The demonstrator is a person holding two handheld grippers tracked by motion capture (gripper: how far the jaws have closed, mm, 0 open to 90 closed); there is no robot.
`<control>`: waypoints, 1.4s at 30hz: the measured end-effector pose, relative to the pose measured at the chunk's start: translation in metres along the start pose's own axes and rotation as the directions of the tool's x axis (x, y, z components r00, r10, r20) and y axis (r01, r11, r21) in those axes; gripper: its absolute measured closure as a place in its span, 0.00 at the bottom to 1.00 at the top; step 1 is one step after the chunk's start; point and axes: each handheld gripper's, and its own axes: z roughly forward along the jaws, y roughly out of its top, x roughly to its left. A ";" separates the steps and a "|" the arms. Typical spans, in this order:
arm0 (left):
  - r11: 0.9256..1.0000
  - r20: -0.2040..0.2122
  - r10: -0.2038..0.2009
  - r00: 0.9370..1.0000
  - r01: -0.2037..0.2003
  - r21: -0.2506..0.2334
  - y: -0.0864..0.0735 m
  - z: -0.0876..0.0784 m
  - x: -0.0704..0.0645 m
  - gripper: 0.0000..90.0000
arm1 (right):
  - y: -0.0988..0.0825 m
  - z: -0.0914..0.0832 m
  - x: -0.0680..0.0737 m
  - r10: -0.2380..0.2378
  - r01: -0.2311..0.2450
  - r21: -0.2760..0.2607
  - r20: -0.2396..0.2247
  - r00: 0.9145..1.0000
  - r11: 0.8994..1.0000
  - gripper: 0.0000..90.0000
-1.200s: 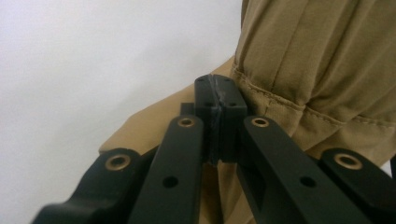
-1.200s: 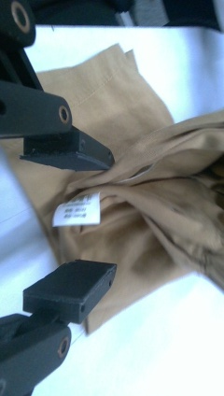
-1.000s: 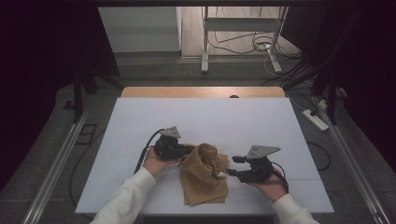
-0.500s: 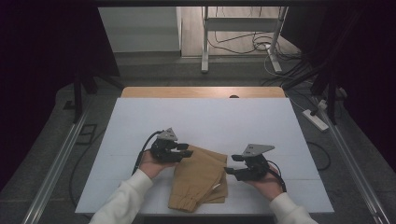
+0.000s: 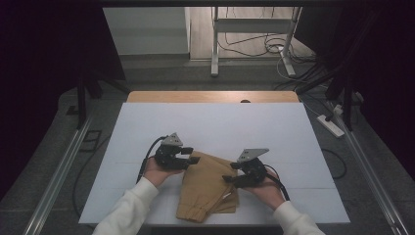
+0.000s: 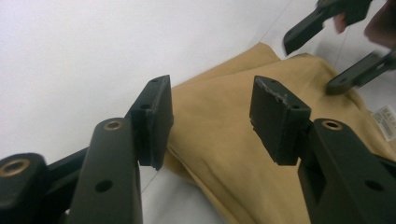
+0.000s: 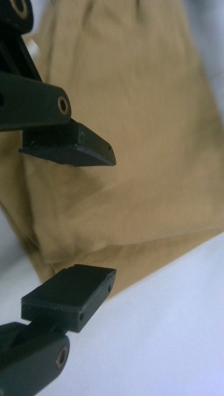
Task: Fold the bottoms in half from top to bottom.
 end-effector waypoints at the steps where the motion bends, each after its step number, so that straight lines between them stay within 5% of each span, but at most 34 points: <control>1: 1.000 0.001 -0.003 1.000 0.003 -0.002 0.000 0.000 0.001 0.53 | 0.000 0.004 -0.001 0.001 -0.001 0.020 -0.007 1.000 1.000 0.48; 7: 1.000 -0.006 -0.008 1.000 0.008 -0.001 -0.001 -0.002 0.002 0.53 | 0.001 0.009 -0.001 0.020 -0.018 0.067 -0.026 0.999 0.998 0.80; 13: 1.000 -0.008 -0.010 1.000 0.010 -0.008 -0.001 -0.003 0.003 0.53 | 0.016 -0.007 -0.003 -0.004 0.004 0.004 -0.004 1.000 1.000 0.88; 21: 1.000 -0.007 -0.017 1.000 0.017 -0.011 -0.002 -0.003 0.005 0.52 | 0.029 -0.010 -0.027 0.004 -0.001 -0.043 0.051 0.999 0.999 0.88; 30: 1.000 -0.008 -0.017 1.000 0.017 -0.007 -0.002 -0.002 0.005 0.51 | 0.023 0.009 -0.064 0.076 -0.073 -0.042 0.078 0.994 0.996 0.88; 36: 1.000 -0.010 -0.022 1.000 0.022 -0.003 -0.002 -0.001 0.006 0.49 | 0.019 0.017 -0.067 0.100 -0.098 -0.033 0.073 0.992 0.995 0.87; 42: 0.999 -0.019 -0.039 0.999 0.039 -0.001 -0.002 0.000 0.007 0.43 | 0.021 0.008 -0.064 0.096 -0.091 -0.059 0.106 0.990 0.994 0.57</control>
